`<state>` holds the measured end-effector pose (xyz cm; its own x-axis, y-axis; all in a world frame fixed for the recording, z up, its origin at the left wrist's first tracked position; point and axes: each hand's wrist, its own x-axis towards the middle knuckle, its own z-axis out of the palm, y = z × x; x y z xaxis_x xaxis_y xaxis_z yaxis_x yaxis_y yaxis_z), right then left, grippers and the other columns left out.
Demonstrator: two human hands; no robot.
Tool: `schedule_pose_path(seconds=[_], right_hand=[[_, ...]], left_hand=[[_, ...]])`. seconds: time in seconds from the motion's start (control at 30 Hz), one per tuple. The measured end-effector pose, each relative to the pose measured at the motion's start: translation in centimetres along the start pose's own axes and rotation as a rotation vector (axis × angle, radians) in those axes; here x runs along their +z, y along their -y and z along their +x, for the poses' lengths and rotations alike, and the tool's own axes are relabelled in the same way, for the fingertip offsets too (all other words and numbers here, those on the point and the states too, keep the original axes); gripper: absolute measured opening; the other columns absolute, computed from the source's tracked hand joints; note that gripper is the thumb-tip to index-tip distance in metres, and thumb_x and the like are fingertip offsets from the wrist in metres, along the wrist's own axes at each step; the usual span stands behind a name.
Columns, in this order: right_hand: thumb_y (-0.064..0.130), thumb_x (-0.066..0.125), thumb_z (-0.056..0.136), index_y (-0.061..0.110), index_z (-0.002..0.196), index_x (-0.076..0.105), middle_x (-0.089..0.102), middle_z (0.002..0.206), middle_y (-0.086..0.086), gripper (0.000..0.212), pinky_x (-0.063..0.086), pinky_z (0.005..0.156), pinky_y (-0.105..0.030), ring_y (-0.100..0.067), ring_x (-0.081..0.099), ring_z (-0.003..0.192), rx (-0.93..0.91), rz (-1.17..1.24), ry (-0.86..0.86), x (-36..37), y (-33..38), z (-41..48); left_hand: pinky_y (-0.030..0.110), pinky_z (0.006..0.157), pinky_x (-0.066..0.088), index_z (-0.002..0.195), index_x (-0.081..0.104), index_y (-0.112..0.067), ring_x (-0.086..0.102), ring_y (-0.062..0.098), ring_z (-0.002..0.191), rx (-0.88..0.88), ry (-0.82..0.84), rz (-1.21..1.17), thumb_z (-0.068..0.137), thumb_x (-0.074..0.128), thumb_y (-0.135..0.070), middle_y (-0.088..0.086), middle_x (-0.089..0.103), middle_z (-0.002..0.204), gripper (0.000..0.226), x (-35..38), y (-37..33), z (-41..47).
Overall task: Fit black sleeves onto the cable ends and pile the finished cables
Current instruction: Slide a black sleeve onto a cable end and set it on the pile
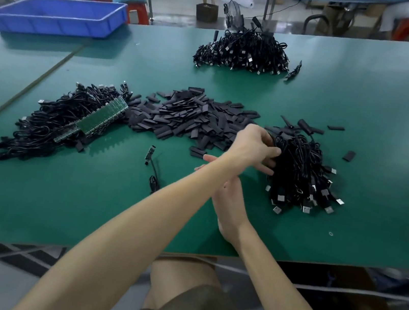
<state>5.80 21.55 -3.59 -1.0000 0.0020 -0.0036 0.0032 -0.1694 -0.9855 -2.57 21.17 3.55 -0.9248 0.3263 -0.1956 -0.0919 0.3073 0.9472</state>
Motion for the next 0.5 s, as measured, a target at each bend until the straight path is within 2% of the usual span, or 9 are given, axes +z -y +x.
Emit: schedule_pose_path(seconds=[0.03,0.1,0.17,0.23,0.27,0.43,0.5], right_hand=[[0.024,0.061,0.088,0.015,0.138,0.056,0.067,0.131,-0.010,0.051,0.051,0.100,-0.039,-0.021,0.063,0.117,-0.002,0.022,-0.006,-0.1,-0.1,0.0],[0.017,0.065,0.094,0.011,0.138,0.055,0.065,0.126,-0.021,0.046,0.052,0.093,-0.041,-0.026,0.063,0.106,-0.030,0.023,-0.019,-0.3,-0.3,0.1],[0.007,0.061,0.103,0.010,0.136,0.056,0.072,0.110,-0.012,0.034,0.054,0.079,-0.032,-0.015,0.065,0.089,-0.044,0.020,-0.006,-0.4,-0.8,0.3],[0.004,0.058,0.104,0.011,0.133,0.056,0.073,0.093,0.004,0.029,0.054,0.070,-0.027,-0.009,0.065,0.077,-0.020,0.053,0.022,-0.2,-0.9,0.3],[0.005,0.058,0.104,0.013,0.131,0.057,0.071,0.092,0.005,0.028,0.054,0.070,-0.028,-0.010,0.065,0.076,-0.010,0.042,0.026,-0.1,-0.9,0.4],[0.004,0.057,0.104,0.018,0.120,0.061,0.069,0.098,-0.005,0.022,0.051,0.066,-0.017,-0.006,0.067,0.074,-0.013,-0.036,-0.015,0.3,-1.1,0.7],[0.004,0.057,0.104,0.014,0.123,0.060,0.068,0.099,-0.006,0.022,0.052,0.066,-0.018,-0.006,0.066,0.075,-0.010,-0.026,-0.018,0.1,-1.1,0.5]], left_hand=[[0.047,0.067,0.064,0.114,0.060,0.005,0.076,0.034,0.077,0.000,0.013,0.005,0.096,0.066,-0.001,0.019,0.068,0.094,0.021,0.5,0.2,0.4],[0.045,0.064,0.064,0.095,0.062,0.000,0.076,0.033,0.071,0.024,0.019,0.015,0.096,0.066,-0.002,0.017,0.068,0.088,0.005,1.0,0.4,1.0],[0.041,0.060,0.064,0.081,0.059,-0.007,0.075,0.030,0.067,0.027,0.007,0.007,0.094,0.068,-0.001,0.014,0.068,0.085,0.017,1.4,0.6,1.5],[0.039,0.059,0.064,0.081,0.061,-0.002,0.075,0.029,0.065,0.015,0.010,-0.024,0.094,0.069,-0.001,0.014,0.069,0.087,0.015,2.0,0.8,1.7],[0.041,0.061,0.064,0.083,0.062,0.001,0.076,0.029,0.065,0.010,0.014,-0.038,0.094,0.069,-0.002,0.015,0.070,0.087,0.013,2.6,0.9,1.7],[0.048,0.076,0.063,0.097,0.063,0.008,0.076,0.033,0.071,0.003,0.015,-0.079,0.097,0.066,-0.009,0.019,0.073,0.096,0.017,5.3,1.2,2.0],[0.046,0.074,0.064,0.101,0.063,0.009,0.076,0.034,0.073,0.010,0.020,-0.073,0.099,0.063,-0.010,0.021,0.072,0.097,0.019,5.0,1.1,1.5]])
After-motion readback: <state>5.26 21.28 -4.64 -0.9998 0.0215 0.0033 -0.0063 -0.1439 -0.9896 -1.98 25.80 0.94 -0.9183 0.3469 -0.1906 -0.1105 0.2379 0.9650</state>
